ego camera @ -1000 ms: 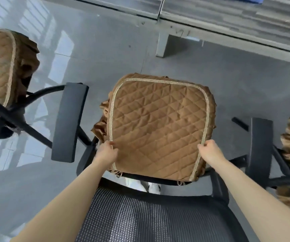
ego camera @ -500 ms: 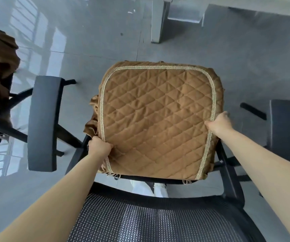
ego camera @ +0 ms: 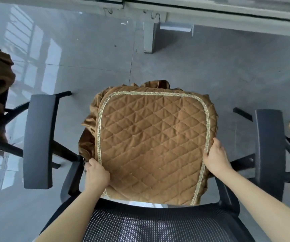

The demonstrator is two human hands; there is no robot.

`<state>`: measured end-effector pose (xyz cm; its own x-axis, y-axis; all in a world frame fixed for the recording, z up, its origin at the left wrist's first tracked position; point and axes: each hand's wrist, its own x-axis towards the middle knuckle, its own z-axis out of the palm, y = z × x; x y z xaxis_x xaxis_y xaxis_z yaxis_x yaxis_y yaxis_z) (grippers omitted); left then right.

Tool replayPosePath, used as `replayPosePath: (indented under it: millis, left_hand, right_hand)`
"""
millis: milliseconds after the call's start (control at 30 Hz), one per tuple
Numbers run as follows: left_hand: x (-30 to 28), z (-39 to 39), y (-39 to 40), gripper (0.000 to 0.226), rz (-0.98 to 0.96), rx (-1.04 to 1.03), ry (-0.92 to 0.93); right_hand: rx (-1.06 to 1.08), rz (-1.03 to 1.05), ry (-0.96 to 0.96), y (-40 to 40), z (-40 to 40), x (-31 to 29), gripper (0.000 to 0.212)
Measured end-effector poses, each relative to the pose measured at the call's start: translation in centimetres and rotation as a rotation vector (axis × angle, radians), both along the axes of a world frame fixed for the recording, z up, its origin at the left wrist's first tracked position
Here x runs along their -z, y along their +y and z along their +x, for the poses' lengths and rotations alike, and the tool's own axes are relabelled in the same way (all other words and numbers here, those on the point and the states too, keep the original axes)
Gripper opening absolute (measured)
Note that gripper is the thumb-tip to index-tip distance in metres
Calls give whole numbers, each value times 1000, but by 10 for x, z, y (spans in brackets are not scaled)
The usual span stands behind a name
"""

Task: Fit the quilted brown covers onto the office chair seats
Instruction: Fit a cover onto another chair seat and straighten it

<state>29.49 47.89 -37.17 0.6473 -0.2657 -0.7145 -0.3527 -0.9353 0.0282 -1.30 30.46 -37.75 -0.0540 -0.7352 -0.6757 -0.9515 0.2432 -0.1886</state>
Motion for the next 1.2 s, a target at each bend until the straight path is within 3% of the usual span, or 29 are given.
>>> replayPosePath:
  millis: [200,367,600,833,1033,1200]
  left_hand:
    - [14,6,-51,71,-75,90,-12]
    - [13,31,-98,79,-207,110,-14]
    - [33,62,-160,81,-253,34,-53]
    - [41,71,-167,69,-158,-12,-107]
    - [43,85,-163,52,-319,-136,-45]
    - [39,91,-173,34,-365,-126,-103]
  right_hand:
    - [-14,-27,5,-31,17,16,75]
    - [-176,-187,59,-79,36,12,73]
    - [140,-142,28,-129,61,25,58]
    - [225,-126,75,-140,66,28,53]
    - [206,-230,4,-133,68,23,55]
    - [301,-260,-25,-138,76,25,49]
